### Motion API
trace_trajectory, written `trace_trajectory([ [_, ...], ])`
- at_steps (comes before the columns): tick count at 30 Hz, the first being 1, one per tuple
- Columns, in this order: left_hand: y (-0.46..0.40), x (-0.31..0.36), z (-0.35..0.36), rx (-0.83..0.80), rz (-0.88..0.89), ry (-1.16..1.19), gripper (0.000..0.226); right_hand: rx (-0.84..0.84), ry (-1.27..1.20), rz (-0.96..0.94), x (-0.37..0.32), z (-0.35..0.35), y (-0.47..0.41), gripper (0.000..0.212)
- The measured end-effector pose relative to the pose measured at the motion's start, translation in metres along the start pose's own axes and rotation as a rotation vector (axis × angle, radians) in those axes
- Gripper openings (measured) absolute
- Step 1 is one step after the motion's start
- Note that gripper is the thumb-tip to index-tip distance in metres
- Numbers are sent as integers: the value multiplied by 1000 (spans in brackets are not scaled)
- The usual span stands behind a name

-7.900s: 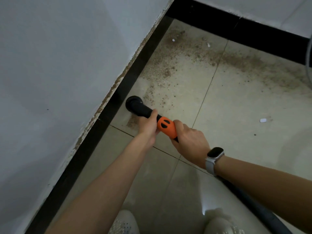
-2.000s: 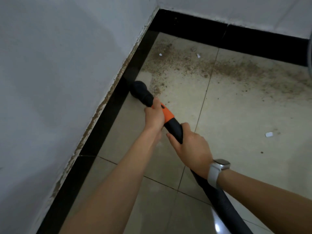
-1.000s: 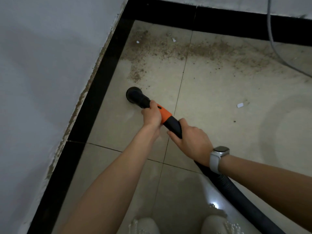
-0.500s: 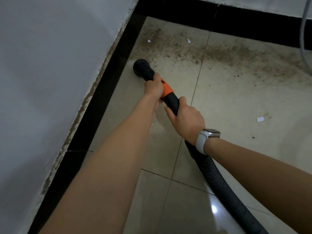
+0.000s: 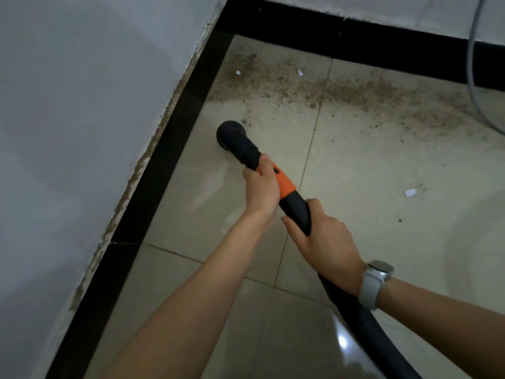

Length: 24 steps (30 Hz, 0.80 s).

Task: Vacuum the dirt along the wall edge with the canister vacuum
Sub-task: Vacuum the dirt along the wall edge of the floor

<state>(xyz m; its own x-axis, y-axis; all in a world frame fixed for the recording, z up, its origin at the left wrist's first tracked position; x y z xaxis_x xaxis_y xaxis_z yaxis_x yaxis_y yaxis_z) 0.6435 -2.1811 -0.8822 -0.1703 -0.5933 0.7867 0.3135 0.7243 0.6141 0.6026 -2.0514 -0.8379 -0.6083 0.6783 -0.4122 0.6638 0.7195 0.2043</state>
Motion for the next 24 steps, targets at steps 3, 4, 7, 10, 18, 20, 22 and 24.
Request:
trace_trajectory([
  [3,34,-23,-8,-22,-21,-61,50,-29,-49,5,10,2,39,37],
  [4,45,-31,-9,-35,-37,-71,51,-31,-51,3,13,2,51,36],
  [7,72,-52,-16,-62,-100,-53,50,-64,-25,-17,23,2,79,36],
  [10,91,-68,-26,-66,-143,-66,51,-100,-15,-32,30,4,100,37],
  [18,117,-93,-19,-96,-201,-87,51,-120,10,-15,52,3,128,40],
  [20,119,-99,-15,-104,-216,-92,51,-129,0,1,58,5,131,39],
  [22,121,-105,-13,-103,-235,-94,50,-141,2,16,63,9,133,39],
  [24,120,-109,-12,-103,-254,-110,51,-128,16,28,66,10,134,39],
])
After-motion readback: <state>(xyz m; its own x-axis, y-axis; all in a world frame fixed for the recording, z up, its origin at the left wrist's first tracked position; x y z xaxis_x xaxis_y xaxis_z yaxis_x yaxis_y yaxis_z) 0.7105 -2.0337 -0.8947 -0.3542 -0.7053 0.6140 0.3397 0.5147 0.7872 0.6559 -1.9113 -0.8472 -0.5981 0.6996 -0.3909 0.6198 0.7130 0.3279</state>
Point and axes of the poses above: each hand's wrist, its own y-axis away from the middle knuckle, its own z-axis out of the palm, x = y × z, the point moved 8 cm from there along -y, towards the middle knuckle, and after that the axes turned 8 degrees about y, right-handed, at the moved point
